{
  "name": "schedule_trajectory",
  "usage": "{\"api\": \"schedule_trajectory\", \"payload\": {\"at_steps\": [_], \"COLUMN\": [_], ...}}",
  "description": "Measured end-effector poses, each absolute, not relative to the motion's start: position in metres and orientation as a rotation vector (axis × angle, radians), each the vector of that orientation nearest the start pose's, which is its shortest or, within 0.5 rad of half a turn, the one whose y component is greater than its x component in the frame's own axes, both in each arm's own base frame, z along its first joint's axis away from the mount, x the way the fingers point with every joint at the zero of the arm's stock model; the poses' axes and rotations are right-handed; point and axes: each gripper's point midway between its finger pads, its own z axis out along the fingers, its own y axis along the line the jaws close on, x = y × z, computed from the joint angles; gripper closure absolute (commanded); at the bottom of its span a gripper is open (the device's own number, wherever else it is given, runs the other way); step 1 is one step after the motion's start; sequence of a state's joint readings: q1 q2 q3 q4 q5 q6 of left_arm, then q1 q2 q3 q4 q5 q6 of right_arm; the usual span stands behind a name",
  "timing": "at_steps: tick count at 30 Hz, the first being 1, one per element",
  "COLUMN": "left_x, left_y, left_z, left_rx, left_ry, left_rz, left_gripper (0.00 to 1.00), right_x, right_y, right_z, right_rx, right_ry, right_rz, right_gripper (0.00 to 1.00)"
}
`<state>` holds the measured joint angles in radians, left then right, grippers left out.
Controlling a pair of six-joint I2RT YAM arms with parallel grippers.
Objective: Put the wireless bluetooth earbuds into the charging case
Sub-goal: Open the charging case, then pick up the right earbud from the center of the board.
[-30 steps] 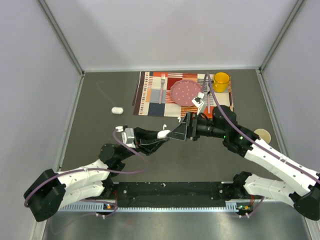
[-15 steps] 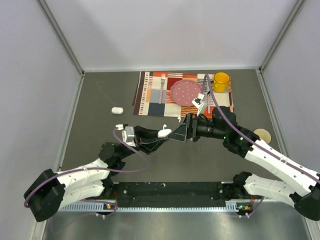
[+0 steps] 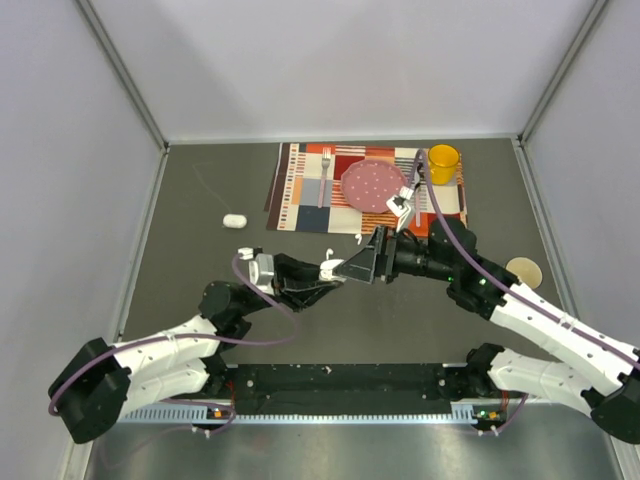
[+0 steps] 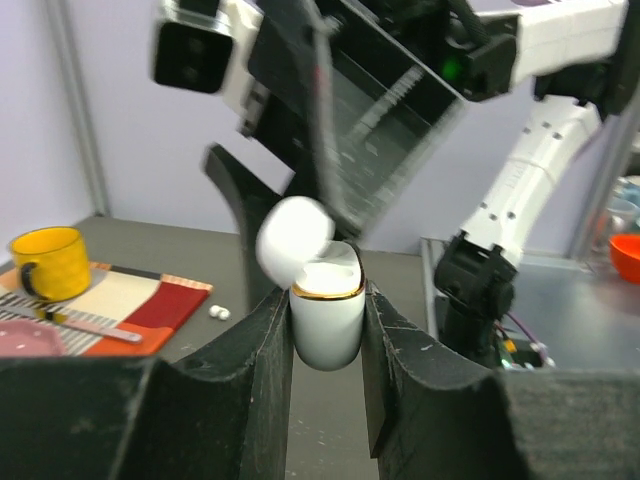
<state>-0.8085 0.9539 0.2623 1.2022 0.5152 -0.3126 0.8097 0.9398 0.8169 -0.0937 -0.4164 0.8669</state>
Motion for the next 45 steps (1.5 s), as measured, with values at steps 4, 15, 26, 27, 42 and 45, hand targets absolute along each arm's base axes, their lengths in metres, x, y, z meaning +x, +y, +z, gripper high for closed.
{"api": "schedule_trajectory", "payload": {"at_steps": [4, 15, 26, 27, 42, 45], "left_x": [0.125, 0.117, 0.119, 0.119, 0.117, 0.117], "left_y": [-0.293, -0.290, -0.272, -0.271, -0.253, -0.251], "left_z": [0.287, 0.290, 0.291, 0.291, 0.293, 0.292], "left_rx": [0.837, 0.862, 0.798, 0.794, 0.765, 0.761], "left_ry": [0.941, 0.926, 0.937, 0.937, 0.951, 0.960], "left_rz": [-1.309, -1.316, -1.241, -1.233, -1.161, -1.156], "left_gripper": [1.00, 1.00, 1.00, 1.00, 1.00, 1.00], "right_x": [0.158, 0.160, 0.154, 0.157, 0.229, 0.234], "right_y": [0.309, 0.317, 0.309, 0.306, 0.217, 0.215], "right_z": [0.293, 0.303, 0.334, 0.335, 0.246, 0.217], "right_rx": [-0.264, -0.269, -0.289, -0.269, 0.146, 0.142], "right_ry": [1.985, 1.940, 1.827, 1.826, 2.117, 2.215], "right_rz": [1.530, 1.587, 1.613, 1.588, 1.082, 1.010], "right_gripper": [0.12, 0.10, 0.09, 0.09, 0.16, 0.23]}}
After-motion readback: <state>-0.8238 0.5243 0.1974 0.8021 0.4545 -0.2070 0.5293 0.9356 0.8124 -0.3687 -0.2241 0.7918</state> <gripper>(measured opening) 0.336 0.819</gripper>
